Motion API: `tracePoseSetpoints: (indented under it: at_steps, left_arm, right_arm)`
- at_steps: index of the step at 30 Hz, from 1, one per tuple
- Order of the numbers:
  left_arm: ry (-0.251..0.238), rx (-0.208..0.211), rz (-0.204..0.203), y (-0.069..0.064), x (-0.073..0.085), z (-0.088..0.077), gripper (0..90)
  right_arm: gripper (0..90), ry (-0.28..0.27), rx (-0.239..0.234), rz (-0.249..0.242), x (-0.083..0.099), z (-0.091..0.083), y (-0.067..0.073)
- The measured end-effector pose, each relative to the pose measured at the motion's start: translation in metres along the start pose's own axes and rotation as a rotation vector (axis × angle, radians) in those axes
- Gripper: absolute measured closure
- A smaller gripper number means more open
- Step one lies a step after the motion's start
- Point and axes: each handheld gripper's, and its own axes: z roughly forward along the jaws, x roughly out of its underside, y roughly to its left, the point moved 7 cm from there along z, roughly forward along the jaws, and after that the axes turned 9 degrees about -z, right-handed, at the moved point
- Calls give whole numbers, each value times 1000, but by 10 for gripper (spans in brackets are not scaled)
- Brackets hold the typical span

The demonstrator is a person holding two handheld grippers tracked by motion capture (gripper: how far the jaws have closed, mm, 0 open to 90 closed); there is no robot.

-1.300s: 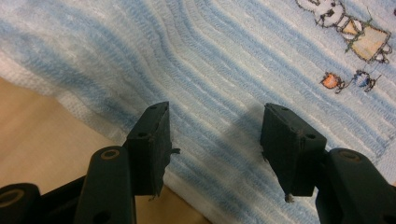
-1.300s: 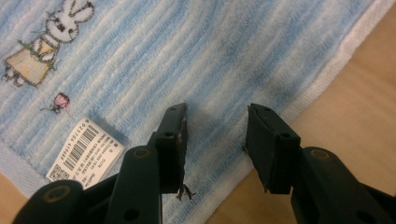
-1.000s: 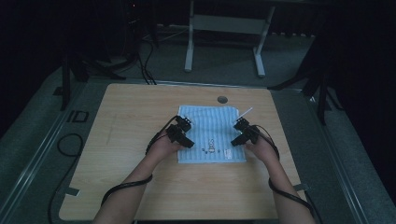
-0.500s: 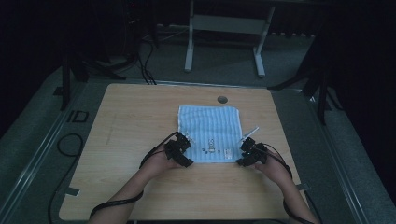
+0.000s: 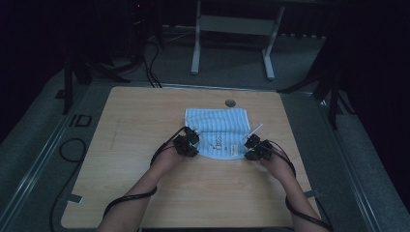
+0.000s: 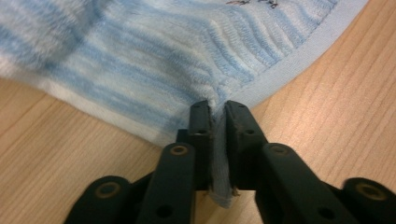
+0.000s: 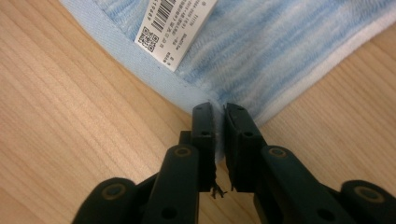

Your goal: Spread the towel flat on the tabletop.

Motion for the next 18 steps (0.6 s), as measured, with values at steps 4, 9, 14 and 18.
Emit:
tracePoseSetpoints:
  at_steps: [4, 9, 14, 18]
  left_arm:
    - [-1, 13, 2, -6, 2, -13, 835]
    - [-53, 32, -5, -13, 4, -57, 834]
    - [-106, 80, 58, -39, 22, -104, 832]
    - [-90, 140, 88, -64, 55, -118, 830]
  right_arm:
    - [842, -6, -6, -14, -2, -7, 4]
    - [842, -95, 7, -39, -4, -44, 12]
    - [842, -189, 28, -77, 4, -90, 36]
    - [841, -228, 5, -126, 23, -113, 70]
